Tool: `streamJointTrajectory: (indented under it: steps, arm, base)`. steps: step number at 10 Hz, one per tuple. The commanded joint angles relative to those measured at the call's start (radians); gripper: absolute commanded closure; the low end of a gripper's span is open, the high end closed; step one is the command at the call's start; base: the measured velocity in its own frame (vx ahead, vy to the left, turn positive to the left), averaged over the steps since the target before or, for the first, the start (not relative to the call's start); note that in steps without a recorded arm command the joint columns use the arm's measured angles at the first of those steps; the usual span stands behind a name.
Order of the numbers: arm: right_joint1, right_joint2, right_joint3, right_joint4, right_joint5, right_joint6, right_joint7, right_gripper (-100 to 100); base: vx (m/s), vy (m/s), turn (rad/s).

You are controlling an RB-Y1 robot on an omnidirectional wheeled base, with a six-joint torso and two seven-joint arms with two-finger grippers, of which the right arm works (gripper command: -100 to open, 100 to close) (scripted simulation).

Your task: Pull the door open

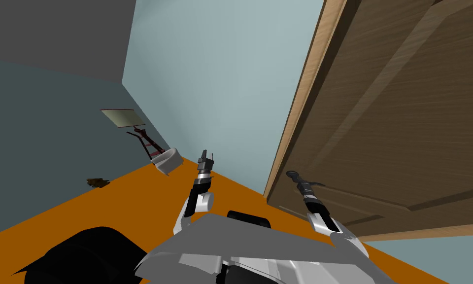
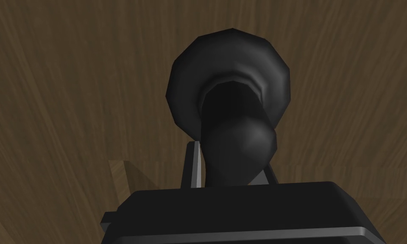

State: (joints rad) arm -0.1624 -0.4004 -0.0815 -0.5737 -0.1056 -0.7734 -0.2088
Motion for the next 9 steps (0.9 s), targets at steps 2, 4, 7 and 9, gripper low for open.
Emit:
streamJointTrajectory:
  steps: [2,4,7,9]
  arm:
    - [0.009,-0.014,0.028,-0.003,0.015,-0.018,-0.030,100]
    - [0.017,-0.025,0.050,-0.008,0.026,-0.029,-0.054,100]
    - [0.030,-0.037,0.074,-0.009,0.037,-0.048,-0.081,100]
    - [0.040,-0.048,0.089,-0.015,0.045,-0.063,-0.098,100]
  base:
    - [-0.228,-0.065,0.098]
    - [-0.212,-0.059,0.101]
    - [-0.155,-0.043,0.060]
    - [-0.204,-0.065,0.088]
